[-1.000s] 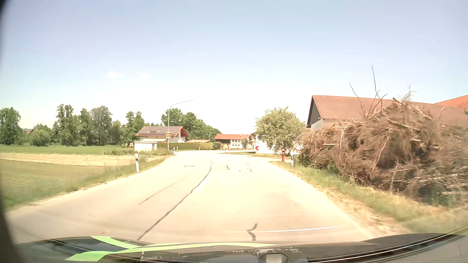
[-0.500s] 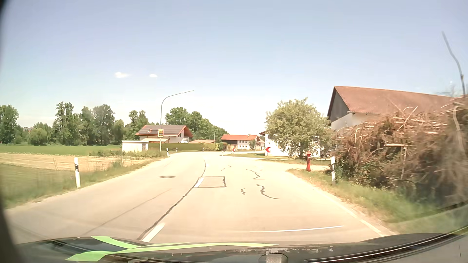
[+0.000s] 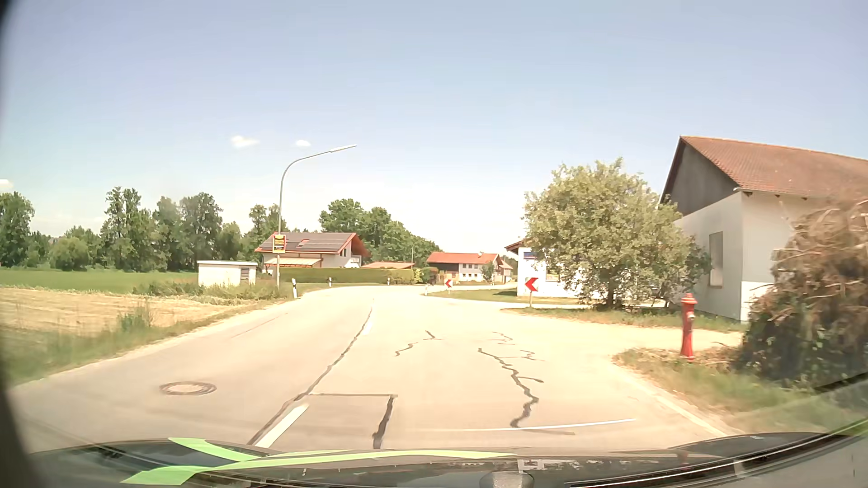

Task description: Follow the waypoints while adhering to traffic rules and regulations

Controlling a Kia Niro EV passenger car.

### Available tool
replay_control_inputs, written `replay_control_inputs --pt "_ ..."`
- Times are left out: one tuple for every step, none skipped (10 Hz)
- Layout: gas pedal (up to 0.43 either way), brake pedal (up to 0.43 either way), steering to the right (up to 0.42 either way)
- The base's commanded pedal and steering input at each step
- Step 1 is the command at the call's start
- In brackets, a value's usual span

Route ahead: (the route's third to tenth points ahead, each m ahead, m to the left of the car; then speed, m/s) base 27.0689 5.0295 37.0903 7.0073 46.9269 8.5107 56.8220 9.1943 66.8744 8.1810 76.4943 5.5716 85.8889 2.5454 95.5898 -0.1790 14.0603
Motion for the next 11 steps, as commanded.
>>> replay_control_inputs --pt "0.11 0.0 -0.03" --pt "0.13 0.0 -0.032" --pt "0.138 0.0 -0.034" --pt "0.15 0.0 -0.035" --pt "0.15 0.0 -0.035" --pt "0.15 0.0 -0.035" --pt "0.15 0.0 -0.036" --pt "0.138 0.0 -0.036" --pt "0.138 0.0 -0.036" --pt "0.138 0.0 -0.035" --pt "0.138 0.0 -0.032"
